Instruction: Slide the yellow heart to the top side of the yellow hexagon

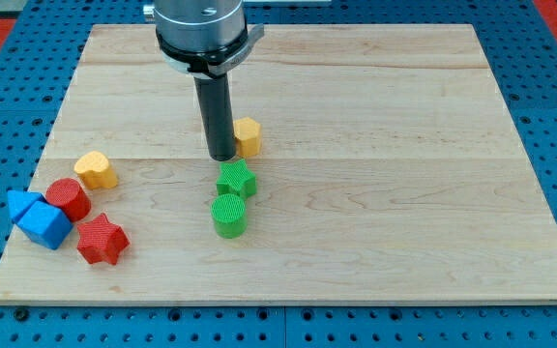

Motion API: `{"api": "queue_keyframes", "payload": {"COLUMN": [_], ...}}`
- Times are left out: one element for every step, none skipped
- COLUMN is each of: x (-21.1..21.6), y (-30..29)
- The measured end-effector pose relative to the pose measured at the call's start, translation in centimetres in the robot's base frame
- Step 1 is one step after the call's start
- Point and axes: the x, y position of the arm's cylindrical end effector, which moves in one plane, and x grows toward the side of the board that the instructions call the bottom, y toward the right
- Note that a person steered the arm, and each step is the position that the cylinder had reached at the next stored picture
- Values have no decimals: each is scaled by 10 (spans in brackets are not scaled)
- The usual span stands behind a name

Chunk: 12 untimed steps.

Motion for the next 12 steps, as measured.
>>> {"api": "queue_keyframes", "payload": {"x": [16,48,68,79,60,37,35,29,30,32,0,-39], "y": [-24,-47,-85,-127,-164,-168,-152,-143,-123,-97,-75,-63]}}
